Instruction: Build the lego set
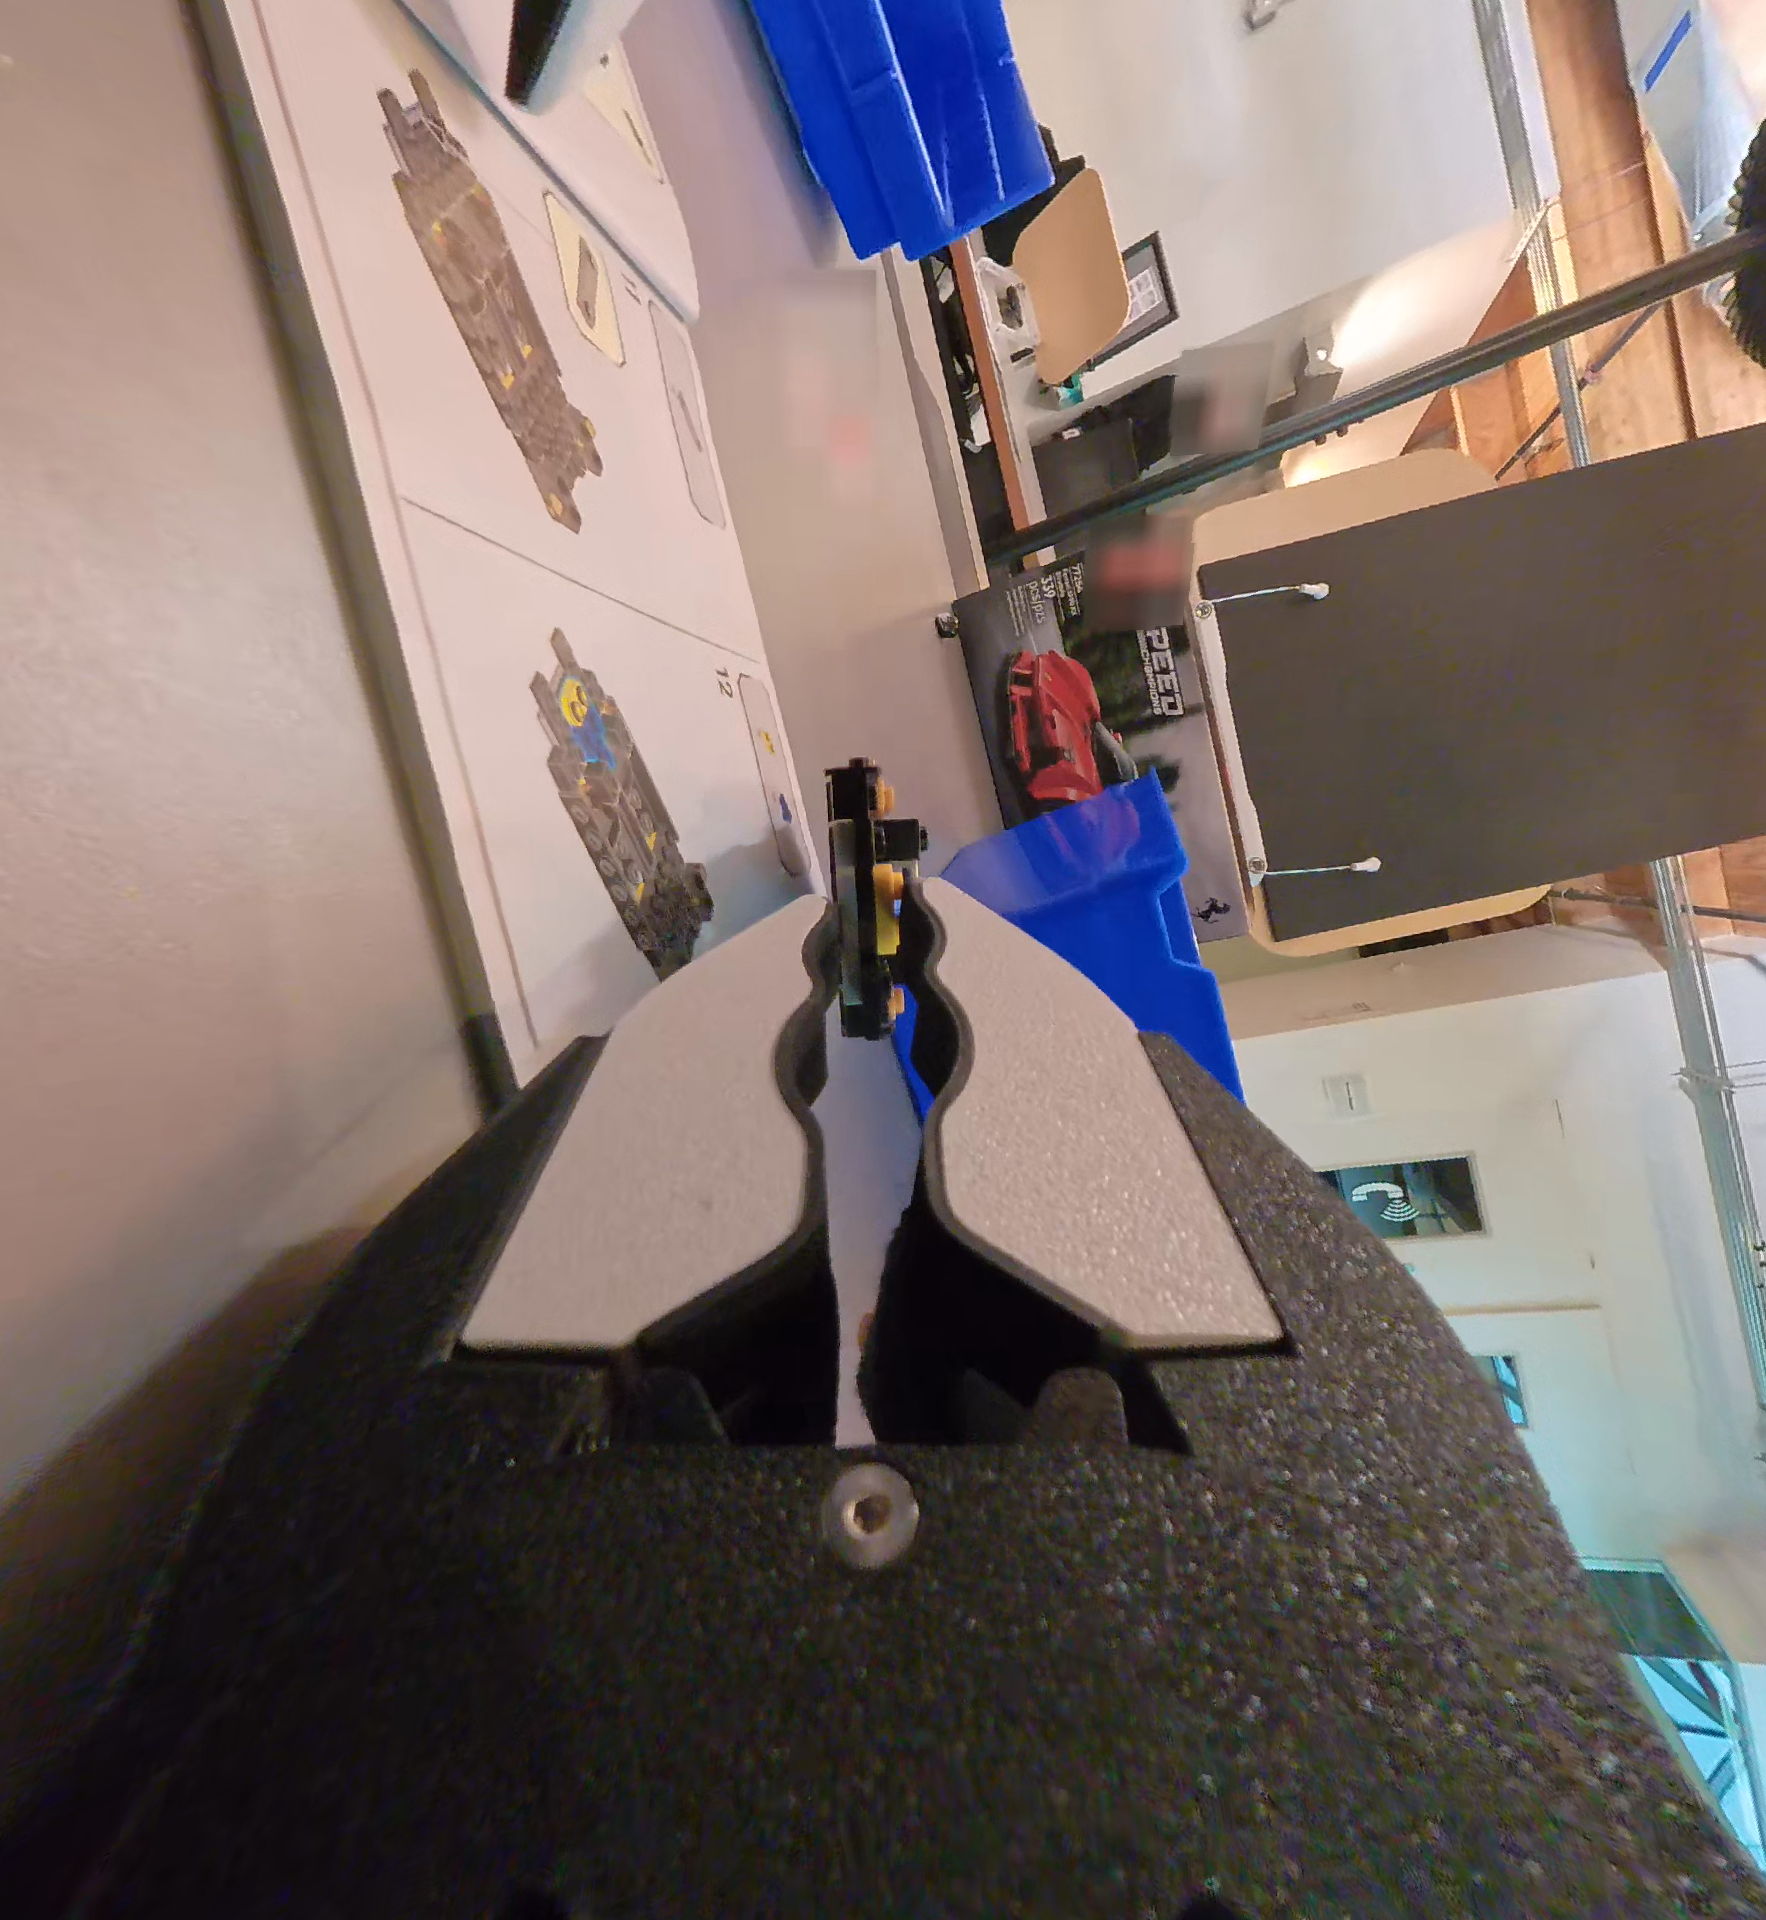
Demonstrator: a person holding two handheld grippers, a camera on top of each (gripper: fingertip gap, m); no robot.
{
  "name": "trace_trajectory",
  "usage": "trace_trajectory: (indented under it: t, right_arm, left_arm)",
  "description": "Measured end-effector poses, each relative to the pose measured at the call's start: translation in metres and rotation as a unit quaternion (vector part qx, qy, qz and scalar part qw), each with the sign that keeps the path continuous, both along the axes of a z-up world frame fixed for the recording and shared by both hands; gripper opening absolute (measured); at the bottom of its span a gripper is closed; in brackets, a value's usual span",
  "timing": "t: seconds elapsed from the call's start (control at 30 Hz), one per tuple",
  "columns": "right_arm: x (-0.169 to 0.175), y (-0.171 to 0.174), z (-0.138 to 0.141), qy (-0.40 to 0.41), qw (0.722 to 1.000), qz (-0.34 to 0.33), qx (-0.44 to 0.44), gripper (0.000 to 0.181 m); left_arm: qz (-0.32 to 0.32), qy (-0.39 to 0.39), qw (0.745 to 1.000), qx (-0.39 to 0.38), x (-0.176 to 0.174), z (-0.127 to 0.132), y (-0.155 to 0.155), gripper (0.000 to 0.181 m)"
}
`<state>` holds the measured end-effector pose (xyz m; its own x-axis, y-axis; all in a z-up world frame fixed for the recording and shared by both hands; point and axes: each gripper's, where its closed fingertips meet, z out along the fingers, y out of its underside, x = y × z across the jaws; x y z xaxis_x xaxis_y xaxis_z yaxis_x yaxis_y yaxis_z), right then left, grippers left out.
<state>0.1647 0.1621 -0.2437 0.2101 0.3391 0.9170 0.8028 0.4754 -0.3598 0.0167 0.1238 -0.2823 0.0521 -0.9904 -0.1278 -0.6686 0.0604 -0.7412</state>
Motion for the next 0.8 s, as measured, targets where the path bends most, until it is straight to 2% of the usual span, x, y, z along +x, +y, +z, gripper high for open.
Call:
trace_trajectory:
  t: [0.53, 0.8]
  right_arm:
    - [-0.0024, 0.0010, -0.0049, -0.016, 1.000, 0.001, 0.006, 0.011]
    - [-0.0025, -0.0014, -0.0026, -0.018, 1.000, 0.005, 0.004, 0.011]
  left_arm:
    - [-0.019, -0.004, 1.000, -0.022, 0.0001, -0.0028, -0.0073, 0.021]
    - [-0.022, -0.003, 0.999, -0.032, 0.0002, -0.0034, -0.0094, 0.017]
